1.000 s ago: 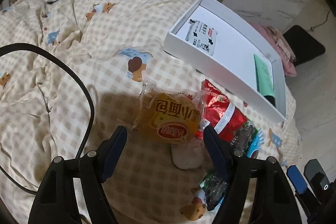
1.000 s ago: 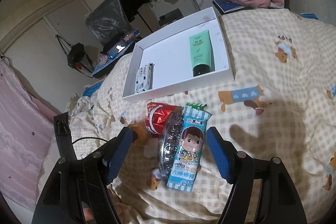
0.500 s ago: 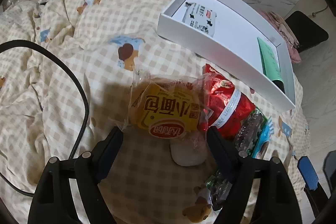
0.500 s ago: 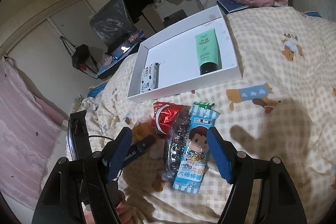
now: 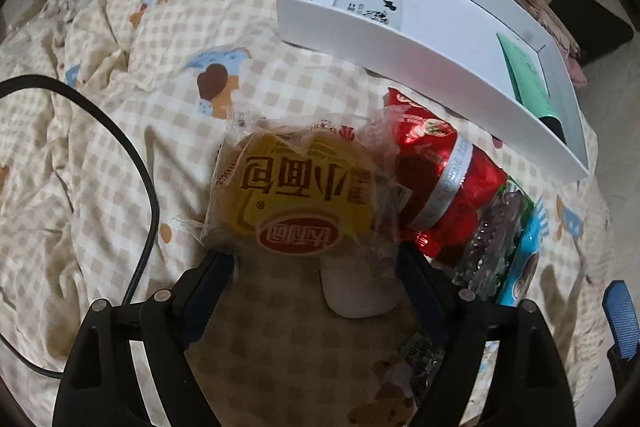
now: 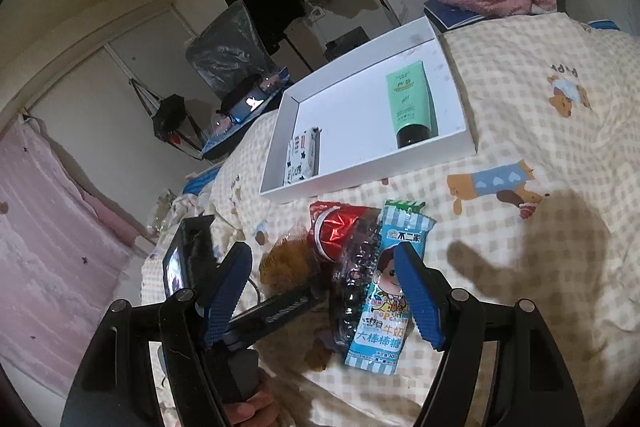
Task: Organize objects
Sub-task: 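Close the left tool on the bagged bread bun and lift it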
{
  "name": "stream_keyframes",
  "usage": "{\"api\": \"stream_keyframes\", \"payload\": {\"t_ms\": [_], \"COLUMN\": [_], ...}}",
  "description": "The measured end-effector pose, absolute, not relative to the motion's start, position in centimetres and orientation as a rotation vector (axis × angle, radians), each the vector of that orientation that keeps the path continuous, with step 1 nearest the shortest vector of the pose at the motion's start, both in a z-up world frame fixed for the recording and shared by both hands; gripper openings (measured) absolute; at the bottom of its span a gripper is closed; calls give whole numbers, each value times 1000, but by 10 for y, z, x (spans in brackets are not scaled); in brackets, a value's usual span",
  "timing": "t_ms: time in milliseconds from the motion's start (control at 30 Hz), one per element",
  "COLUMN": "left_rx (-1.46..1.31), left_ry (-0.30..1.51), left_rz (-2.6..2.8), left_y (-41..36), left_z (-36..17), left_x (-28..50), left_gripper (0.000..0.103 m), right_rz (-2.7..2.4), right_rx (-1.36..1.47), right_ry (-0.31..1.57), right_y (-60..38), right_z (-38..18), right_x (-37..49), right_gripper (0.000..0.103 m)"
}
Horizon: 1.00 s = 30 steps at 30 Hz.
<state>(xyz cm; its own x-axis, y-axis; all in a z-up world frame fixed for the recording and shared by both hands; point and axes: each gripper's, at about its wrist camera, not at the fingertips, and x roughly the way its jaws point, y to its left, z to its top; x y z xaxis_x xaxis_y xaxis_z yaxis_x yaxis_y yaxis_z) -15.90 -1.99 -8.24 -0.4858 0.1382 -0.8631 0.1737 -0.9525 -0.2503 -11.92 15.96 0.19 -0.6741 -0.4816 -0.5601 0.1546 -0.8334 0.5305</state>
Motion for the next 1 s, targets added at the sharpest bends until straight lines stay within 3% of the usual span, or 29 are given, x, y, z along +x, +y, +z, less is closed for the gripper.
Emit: {"api": "stream_keyframes", "payload": {"t_ms": [267,567,600,667,1000], "left_rx": [1511,1449,1429,1417,1358], "left_ry": [660,711,735,764,903], "left_rz": [-2658,-2686,-2708,-2733,-2772], "left_y": [-38,-40,-41,-46,-51], "left_z": [-78,-72,-70,-67,-63], "left_x": [-155,-151,-149,-153,-149], "left_gripper": [87,86,84,59,36], "right_rz": [-2498,-2492,-2491,-2491,-2480], "right_rx": [1043,1051,1053,1055,1075], "right_ry": [-620,-597,-596,-598,-594], "right_y": [158,154,153,153,152], "right_z": [-2,-4,-4,-4,-6], "right_x": [-120,-120,-120,-120,-122], "right_gripper": [75,75,75,75,75]}}
